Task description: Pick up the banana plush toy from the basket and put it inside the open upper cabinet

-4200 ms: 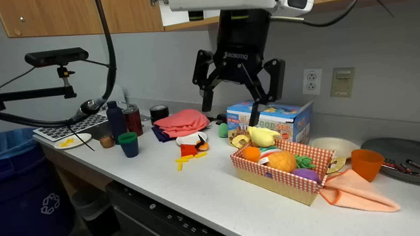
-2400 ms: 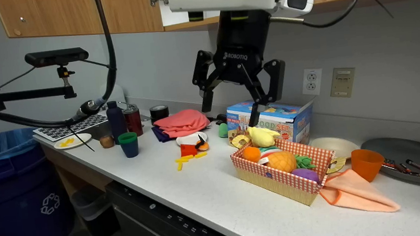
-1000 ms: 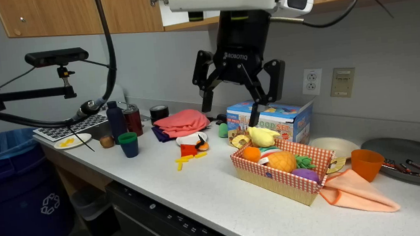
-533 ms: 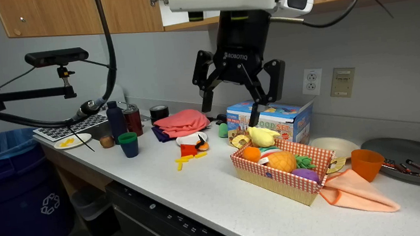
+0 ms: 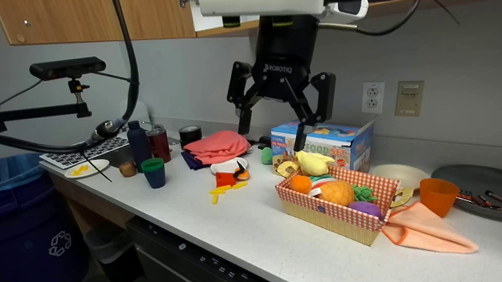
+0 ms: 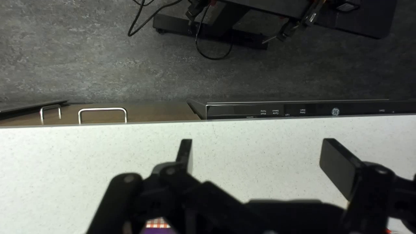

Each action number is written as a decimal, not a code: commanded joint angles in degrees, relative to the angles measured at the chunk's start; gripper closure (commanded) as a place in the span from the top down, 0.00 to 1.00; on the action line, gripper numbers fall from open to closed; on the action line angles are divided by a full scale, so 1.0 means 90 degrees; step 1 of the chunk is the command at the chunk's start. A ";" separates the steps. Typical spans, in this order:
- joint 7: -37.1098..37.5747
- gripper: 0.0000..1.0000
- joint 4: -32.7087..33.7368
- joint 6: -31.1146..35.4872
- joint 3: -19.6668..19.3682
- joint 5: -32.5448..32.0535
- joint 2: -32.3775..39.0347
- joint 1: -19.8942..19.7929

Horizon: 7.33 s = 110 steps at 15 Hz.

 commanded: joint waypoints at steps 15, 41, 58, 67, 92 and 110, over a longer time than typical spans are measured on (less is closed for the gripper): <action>0.0071 1.00 0.1764 -0.1575 0.0886 0.0000 -0.1455 0.0365; 0.0123 1.00 0.1541 -0.2931 0.0808 -0.0099 -0.3657 0.0664; -0.0023 1.00 0.1315 -0.2689 0.0794 -0.0170 -0.3303 0.0721; 0.0010 1.00 0.0921 -0.2687 0.1003 -0.0049 -0.2963 0.1012; -0.0052 1.00 0.0098 -0.2715 0.1379 -0.0026 -0.2843 0.1429; 0.0150 1.00 -0.0039 -0.2390 0.0925 -0.0382 -0.1147 0.0890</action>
